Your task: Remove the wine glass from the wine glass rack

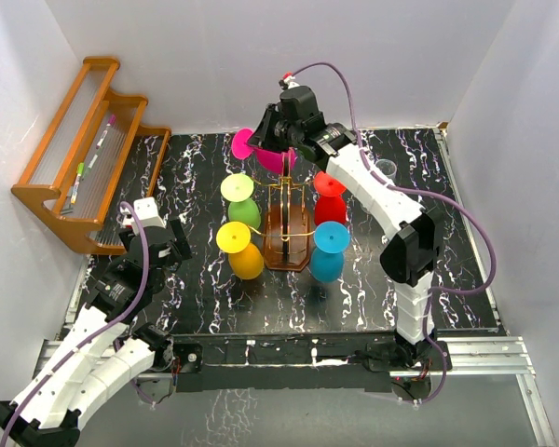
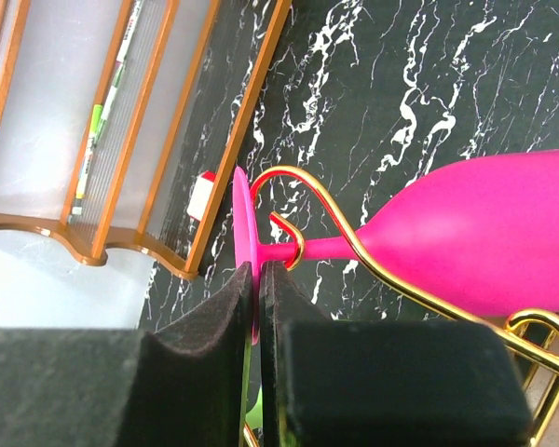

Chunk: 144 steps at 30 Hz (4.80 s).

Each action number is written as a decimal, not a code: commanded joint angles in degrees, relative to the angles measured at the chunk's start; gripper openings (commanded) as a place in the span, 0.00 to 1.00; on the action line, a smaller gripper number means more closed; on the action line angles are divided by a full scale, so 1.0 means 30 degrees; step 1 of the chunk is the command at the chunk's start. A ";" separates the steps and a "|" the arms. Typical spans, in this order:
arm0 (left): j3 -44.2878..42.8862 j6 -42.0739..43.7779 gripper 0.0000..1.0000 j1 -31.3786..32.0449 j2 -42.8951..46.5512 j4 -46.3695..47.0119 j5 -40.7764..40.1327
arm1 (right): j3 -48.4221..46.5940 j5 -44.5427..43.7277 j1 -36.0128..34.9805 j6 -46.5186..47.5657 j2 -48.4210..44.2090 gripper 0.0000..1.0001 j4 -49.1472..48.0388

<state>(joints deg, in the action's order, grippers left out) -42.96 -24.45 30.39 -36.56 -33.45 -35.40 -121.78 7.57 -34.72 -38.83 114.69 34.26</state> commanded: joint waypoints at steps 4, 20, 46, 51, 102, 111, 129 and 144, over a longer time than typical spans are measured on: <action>0.0232 0.0035 0.75 0.0035 0.0231 -0.0003 -0.0417 | 0.2321 -0.0109 0.0578 -0.1679 -0.2150 0.07 -0.4164; 0.0253 0.0063 0.75 0.0021 0.0260 0.0019 -0.0344 | 0.4559 -0.0455 0.0781 -0.4037 -0.2696 0.07 -0.8296; 0.0200 0.0083 0.75 0.0024 0.0119 0.0026 -0.0343 | 0.5412 -0.0309 0.0767 -0.5075 -0.2552 0.07 -1.0607; 0.0191 0.0092 0.76 0.0011 -0.0099 0.0034 -0.0304 | 0.5064 0.0020 0.0767 -0.4987 -0.2284 0.07 -1.0768; 0.0201 0.0062 0.76 0.0013 0.0018 0.0009 -0.0332 | 0.8243 -0.2864 0.0927 -0.4244 -0.5009 0.07 -1.2443; 0.0216 0.0063 0.76 0.0023 0.0114 -0.0002 -0.0330 | 0.7601 -0.3572 0.0941 -0.4051 -0.4004 0.07 -1.2050; 0.0155 0.0120 0.76 0.0024 -0.0163 0.0072 -0.0271 | 0.8802 -0.4979 0.0951 -0.3841 -0.5243 0.07 -1.2149; 0.0163 0.0096 0.76 0.0013 -0.0207 0.0056 -0.0258 | 1.0762 -0.3198 0.0984 -0.3752 -0.7646 0.07 -1.1502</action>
<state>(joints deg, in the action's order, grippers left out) -42.96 -24.45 30.39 -37.41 -33.45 -35.40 -89.21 -4.45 -32.10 -50.87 95.77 2.55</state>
